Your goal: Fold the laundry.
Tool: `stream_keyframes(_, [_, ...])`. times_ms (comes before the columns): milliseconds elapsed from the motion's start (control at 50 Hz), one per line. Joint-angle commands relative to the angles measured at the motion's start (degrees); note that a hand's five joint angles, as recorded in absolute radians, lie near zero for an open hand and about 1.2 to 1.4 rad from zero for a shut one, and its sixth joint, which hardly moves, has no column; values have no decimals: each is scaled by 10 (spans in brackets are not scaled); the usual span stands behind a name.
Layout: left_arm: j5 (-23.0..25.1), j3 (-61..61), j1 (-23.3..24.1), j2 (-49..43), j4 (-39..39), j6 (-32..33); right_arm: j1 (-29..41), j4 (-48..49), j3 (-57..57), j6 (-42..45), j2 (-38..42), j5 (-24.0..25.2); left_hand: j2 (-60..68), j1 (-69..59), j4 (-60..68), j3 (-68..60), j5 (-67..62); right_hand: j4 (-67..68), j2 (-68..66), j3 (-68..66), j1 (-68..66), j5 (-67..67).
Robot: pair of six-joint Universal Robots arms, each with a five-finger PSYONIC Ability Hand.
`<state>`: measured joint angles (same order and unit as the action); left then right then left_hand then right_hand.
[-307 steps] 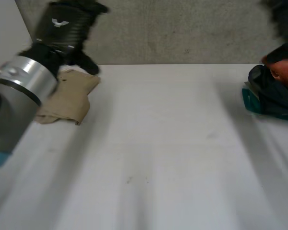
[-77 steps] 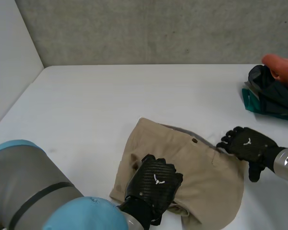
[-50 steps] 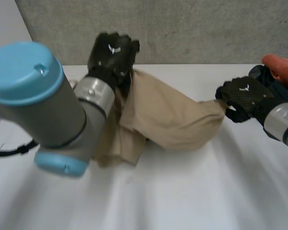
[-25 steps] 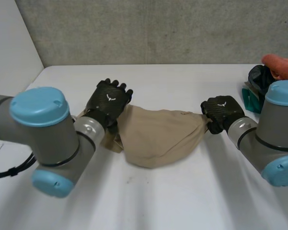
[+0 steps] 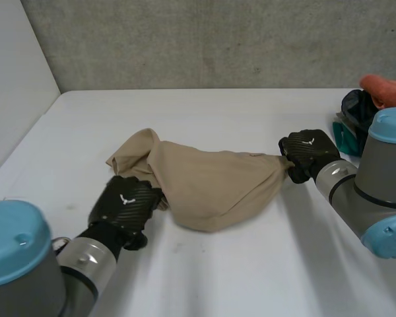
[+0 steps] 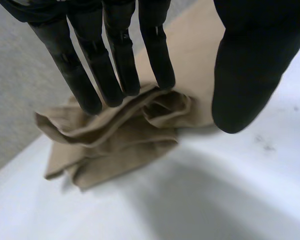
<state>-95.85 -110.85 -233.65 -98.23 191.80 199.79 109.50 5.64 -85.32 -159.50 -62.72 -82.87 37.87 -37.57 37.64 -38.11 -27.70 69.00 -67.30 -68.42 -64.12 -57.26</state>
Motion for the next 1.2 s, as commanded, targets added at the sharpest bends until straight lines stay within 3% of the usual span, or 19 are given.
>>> stream_keyframes(20, [14, 43, -3, -78, 31, 1, 4, -18, -3, 1, 1, 1, 4, -7, 7, -2, -6, 110, -127, -116, -159, -127])
stream_keyframes(220, [16, 115, -12, -177, 101, 2, -1, -19, 2, 1, 0, 2, -26, 23, -24, 28, 24, 110, -127, -116, -159, -127])
stream_keyframes(540, [45, 276, -14, -322, 100, 24, -1, -16, 3, 18, -1, 2, -50, 47, -47, 52, 48, 110, -127, -116, -159, -127])
stream_keyframes(600, [46, 303, -19, -346, 101, 35, -1, -14, 6, 25, 1, 1, 26, -29, 28, -24, -28, 110, -127, -116, -159, -127])
stream_keyframes(640, [47, 310, -28, -349, 101, 41, -2, -13, 9, 36, 5, 0, 232, -235, 235, -230, -234, 110, -127, -116, -159, -127])
stream_keyframes(680, [47, 308, -34, -342, 101, 41, -1, -13, 11, 48, 6, -1, 420, -423, 423, -418, -422, 110, -127, -116, -159, -127])
stream_keyframes(740, [46, 299, -34, -322, 100, 41, -1, -19, 18, 72, 1, -2, 421, -424, 424, -419, -423, 110, -127, -116, -159, -127])
stream_keyframes(820, [46, 266, -33, -202, 74, 44, 3, -31, 42, 136, -6, -4, 421, -424, 424, -419, -423, 110, -127, -116, -159, -127])
stream_keyframes(900, [46, 248, -30, -88, 10, 52, 6, -61, 72, 218, -76, -9, 421, -424, 424, -419, -423, 110, -127, -116, -159, -127])
stream_keyframes(1000, [48, 262, -32, 44, -92, 75, 4, -94, 111, 260, -159, -28, 421, -424, 424, -419, -423, 110, -127, -116, -159, -127])
stream_keyframes(1100, [47, 289, -31, 86, -148, 116, 8, -149, 147, 278, -188, -35, 421, -424, 424, -419, -423, 110, -127, -116, -159, -127])
stream_keyframes(1200, [43, 302, -31, 58, -168, 185, 25, -250, 163, 350, -171, -40, 421, -424, 424, -419, -423, 110, -127, -116, -159, -127])
